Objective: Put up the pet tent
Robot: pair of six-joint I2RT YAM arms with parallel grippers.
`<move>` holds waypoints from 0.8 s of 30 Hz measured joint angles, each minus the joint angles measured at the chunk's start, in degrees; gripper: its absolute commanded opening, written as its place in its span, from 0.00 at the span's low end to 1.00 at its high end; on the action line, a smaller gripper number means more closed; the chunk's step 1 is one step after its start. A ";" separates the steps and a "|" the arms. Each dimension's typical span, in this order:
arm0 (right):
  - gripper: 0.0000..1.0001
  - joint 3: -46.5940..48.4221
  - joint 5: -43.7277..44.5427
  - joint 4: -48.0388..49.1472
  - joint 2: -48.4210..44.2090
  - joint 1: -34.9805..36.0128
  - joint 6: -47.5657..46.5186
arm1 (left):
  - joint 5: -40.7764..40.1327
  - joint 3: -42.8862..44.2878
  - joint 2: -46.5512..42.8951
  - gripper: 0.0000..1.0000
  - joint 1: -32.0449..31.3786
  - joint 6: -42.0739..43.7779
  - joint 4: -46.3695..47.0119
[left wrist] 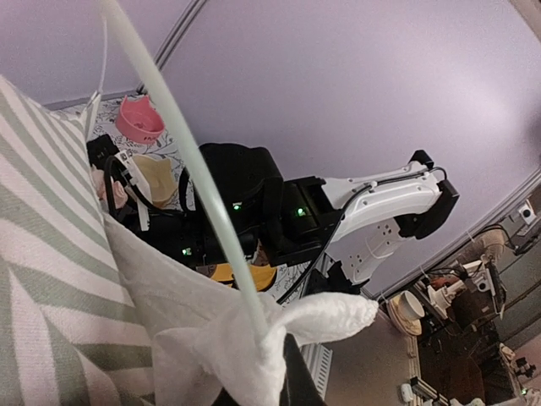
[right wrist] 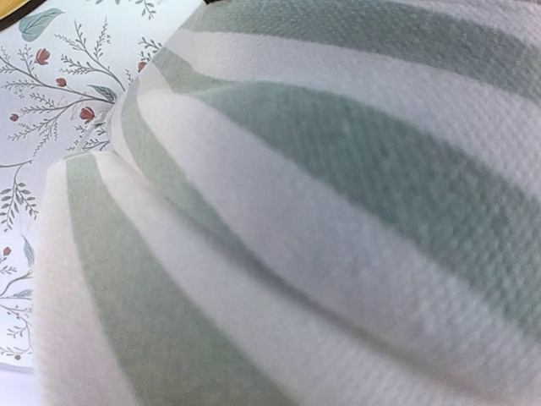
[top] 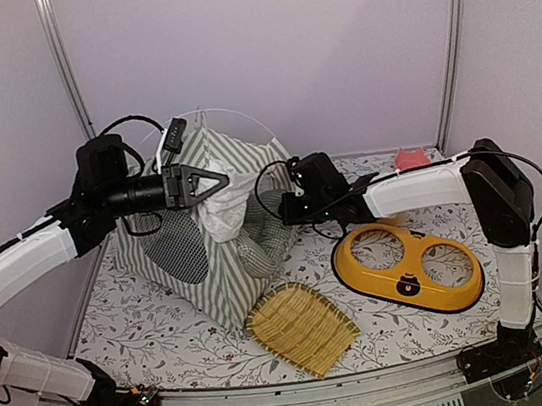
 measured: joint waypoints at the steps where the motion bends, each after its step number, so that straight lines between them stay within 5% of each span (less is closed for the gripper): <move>1: 0.05 0.00 0.26 -0.20 -0.04 0.09 0.07 | 0.52 0.00 0.00 0.00 0.42 0.15 -0.07; 17: 0.02 -8.74 11.54 -5.20 -22.93 1.62 -0.98 | 9.70 17.57 14.78 0.00 2.47 7.45 -2.45; 24: 0.00 -6.67 12.07 -2.36 -10.16 1.46 -0.96 | 10.27 17.62 20.92 0.00 5.62 8.76 -3.74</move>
